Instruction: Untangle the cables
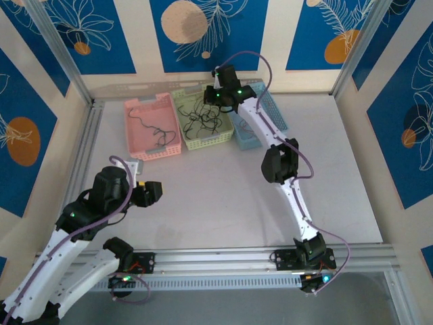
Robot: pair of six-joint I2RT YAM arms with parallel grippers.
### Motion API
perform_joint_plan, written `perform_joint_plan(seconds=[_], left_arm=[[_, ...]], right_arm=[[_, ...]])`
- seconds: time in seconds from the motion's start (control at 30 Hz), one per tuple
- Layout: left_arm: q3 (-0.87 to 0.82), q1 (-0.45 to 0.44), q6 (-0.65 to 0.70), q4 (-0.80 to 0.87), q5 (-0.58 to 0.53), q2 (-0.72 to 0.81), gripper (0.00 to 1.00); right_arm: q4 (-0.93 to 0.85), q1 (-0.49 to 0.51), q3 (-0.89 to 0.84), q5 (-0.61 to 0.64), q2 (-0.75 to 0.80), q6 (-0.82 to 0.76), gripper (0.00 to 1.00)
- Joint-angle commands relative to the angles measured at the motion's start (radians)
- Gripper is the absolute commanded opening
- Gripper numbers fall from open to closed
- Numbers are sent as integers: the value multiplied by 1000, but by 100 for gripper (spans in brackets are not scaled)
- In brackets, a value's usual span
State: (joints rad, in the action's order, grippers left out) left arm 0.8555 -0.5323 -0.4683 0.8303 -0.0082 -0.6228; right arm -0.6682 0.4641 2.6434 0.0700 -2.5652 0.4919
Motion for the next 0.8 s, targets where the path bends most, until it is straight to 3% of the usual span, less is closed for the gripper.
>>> perform_joint_plan(seconds=[0.0, 0.07, 0.17, 0.47, 0.57, 0.67, 0.77], left_arm=[[-7, 5, 8, 4, -18, 9, 67], [-7, 6, 9, 4, -18, 9, 67], [-7, 5, 8, 4, -18, 5, 67], [-9, 5, -9, 3, -66, 6, 68], [-29, 5, -46, -47, -116, 17, 71], [-70, 5, -58, -156, -146, 7, 77], [-111, 6, -62, -228, -289, -29, 83]], right_arm=[[-64, 4, 29, -1, -4, -38, 11], [-64, 0, 17, -5, -1, -30, 28], [-77, -3, 21, -29, 13, -44, 37], [-128, -10, -105, -72, 226, -67, 40], [-92, -7, -293, -73, 381, -70, 39], [42, -5, -615, -57, 610, -57, 39], [198, -6, -967, -1, 865, -56, 40]])
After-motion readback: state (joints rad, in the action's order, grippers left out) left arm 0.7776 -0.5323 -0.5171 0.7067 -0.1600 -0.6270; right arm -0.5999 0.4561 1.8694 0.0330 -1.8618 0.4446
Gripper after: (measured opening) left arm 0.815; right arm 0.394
